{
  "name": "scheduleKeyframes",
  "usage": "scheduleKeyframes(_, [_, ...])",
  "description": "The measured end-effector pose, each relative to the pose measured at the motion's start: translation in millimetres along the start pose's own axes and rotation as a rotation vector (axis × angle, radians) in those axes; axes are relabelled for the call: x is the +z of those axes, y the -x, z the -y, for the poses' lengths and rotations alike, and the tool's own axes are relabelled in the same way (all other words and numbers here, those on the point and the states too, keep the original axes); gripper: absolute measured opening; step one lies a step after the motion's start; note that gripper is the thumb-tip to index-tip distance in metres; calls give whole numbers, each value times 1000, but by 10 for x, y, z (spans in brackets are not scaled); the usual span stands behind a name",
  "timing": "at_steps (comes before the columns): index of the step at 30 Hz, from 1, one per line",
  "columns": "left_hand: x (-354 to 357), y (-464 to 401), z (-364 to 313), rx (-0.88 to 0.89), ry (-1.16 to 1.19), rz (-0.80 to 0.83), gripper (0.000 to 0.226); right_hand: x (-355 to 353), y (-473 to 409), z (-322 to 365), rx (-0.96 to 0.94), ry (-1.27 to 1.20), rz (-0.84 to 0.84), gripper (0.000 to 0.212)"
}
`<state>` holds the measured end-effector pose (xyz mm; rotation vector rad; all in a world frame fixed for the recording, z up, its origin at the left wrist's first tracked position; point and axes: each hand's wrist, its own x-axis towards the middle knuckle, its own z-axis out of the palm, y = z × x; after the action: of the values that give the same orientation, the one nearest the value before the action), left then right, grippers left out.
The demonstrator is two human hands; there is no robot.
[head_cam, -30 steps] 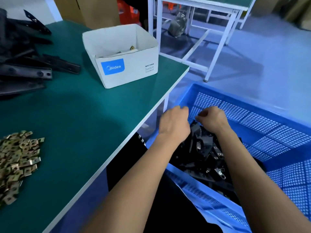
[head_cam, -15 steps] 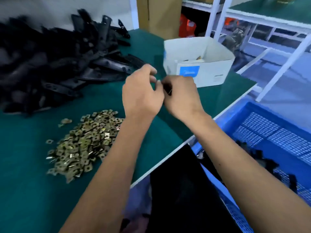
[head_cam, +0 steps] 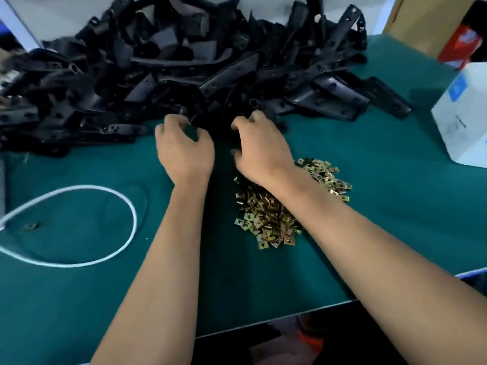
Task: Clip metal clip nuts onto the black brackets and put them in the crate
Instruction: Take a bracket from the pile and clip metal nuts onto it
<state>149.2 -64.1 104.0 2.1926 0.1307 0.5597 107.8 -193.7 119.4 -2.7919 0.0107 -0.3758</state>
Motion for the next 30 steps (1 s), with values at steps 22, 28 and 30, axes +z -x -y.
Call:
scheduleKeyframes(22, [124,-90,-72,-314,713,300,34,51,-98,-19,-52,-572,-247,13])
scheduleKeyframes(28, [6,-137,-144,-438,1159,437,47,-80,31,-85,-384,-697,4,36])
scheduleKeyframes(30, [-57,-185,-144,-453,1276,400,34,-116,27,-182,-383,-768,66,54])
